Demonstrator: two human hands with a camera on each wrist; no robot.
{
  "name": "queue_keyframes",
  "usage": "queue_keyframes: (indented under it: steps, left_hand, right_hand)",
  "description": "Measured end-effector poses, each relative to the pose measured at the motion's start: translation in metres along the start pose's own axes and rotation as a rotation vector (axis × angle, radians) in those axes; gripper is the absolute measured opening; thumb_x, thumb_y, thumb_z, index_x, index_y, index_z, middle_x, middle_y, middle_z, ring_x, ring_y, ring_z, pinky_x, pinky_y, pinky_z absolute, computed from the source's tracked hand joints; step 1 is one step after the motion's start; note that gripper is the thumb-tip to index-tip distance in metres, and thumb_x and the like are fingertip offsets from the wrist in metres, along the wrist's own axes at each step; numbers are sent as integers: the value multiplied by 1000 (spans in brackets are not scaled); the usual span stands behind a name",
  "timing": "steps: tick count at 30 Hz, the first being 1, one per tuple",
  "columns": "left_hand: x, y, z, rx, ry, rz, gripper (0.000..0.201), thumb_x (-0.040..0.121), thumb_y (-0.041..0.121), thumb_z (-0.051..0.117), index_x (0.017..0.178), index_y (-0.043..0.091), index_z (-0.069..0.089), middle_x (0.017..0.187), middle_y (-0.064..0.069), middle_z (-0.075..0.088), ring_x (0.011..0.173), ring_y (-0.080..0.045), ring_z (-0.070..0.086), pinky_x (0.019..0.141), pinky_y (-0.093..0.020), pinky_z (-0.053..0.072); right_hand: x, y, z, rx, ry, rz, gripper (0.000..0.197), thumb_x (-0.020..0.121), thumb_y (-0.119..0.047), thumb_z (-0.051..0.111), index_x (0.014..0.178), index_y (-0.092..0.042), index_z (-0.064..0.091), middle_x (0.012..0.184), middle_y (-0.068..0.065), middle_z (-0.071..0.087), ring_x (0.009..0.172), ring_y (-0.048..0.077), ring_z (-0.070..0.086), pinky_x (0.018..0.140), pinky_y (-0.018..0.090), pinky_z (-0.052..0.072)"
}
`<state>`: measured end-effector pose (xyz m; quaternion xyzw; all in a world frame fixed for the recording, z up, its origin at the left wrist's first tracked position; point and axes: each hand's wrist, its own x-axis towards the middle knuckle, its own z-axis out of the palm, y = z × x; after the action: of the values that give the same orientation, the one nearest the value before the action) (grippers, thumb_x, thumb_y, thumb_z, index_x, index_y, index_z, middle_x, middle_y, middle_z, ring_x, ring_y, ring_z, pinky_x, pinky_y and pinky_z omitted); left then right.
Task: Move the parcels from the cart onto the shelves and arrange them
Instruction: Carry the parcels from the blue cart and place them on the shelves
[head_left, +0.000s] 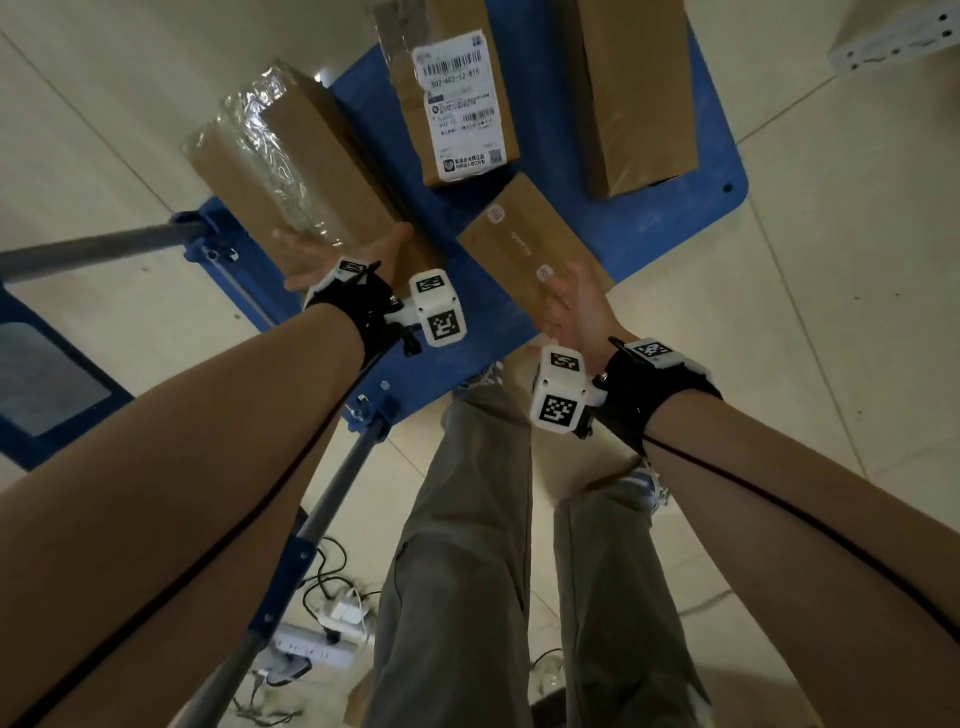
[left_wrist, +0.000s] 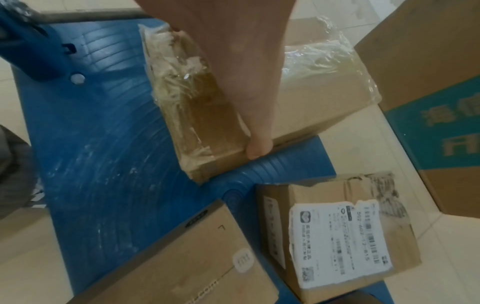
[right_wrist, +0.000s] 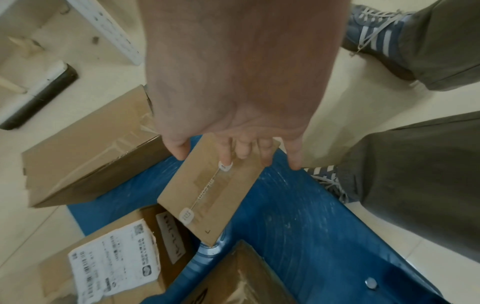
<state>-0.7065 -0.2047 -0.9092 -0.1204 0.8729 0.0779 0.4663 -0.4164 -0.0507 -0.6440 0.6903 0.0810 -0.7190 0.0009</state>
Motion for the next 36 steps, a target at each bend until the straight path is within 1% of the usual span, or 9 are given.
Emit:
queue_keyframes:
  steps: [3,6,10,15,18,22,27,31,36]
  left_hand:
    - [-46,2,-22,100,139,27,125,5,95,61,125,67,39,125,-2,61,103,-40,64,81,-63,44]
    - [-204,34,-57,24,64,-20,143,3,92,63,134,69,11,122,2,58,89,-33,62,73,-52,48]
    - [-338,46,-87,-18,-3,-18,142,37,76,77,152,34,5,121,-1,49,91,-26,53,86,-43,47]
    - [-345,22,-105,-18,-85,-78,154,13,83,73,148,31,21,127,-2,53,104,-28,57,94,-47,45]
    - [-358,21,-120,-34,-319,-45,102,58,72,73,140,18,43,126,-4,61,95,-20,61,73,-31,48]
    - [-385,23,-127,-36,-523,50,27,98,40,50,103,16,60,76,1,69,66,-14,63,47,-16,50]
    - [-433,23,-124,97,-578,-20,38,96,51,45,98,14,54,51,0,66,44,-12,64,39,-13,46]
    - [-464,22,-109,233,-558,-98,51,92,62,43,87,11,52,41,-1,59,52,-17,57,50,-17,47]
    - [-460,-3,-87,207,-525,-464,102,41,81,74,116,16,53,106,-17,62,91,-35,61,74,-44,52]
  right_hand:
    - [-3,4,3,-74,12,27,41,104,-45,34,135,-21,49,136,-5,54,122,21,51,107,38,38]
    - [-11,6,12,-146,14,20,49,106,-42,34,150,-19,40,155,5,42,143,29,39,114,43,33]
    - [-34,12,34,-250,-94,92,54,104,-40,43,151,-15,38,159,4,34,144,25,37,106,40,37]
    - [-53,22,52,-447,-180,128,51,95,-37,62,139,-16,51,139,5,55,115,23,61,98,38,52]
    - [-70,24,51,-511,-216,110,13,96,-32,63,101,-20,62,105,0,67,94,18,64,99,36,50]
    - [-91,27,35,-507,-267,101,21,93,-36,68,104,-19,65,119,7,70,113,26,66,105,42,49]
    - [-111,33,5,-456,-312,155,40,91,-48,67,117,-18,64,117,6,71,114,26,66,106,44,49]
    - [-122,48,-31,-294,-219,205,61,78,-67,67,118,-21,62,123,9,66,114,30,64,100,46,50]
    - [-137,72,-89,-138,-200,203,26,98,-38,58,83,-17,60,55,-1,60,49,16,54,60,30,44]
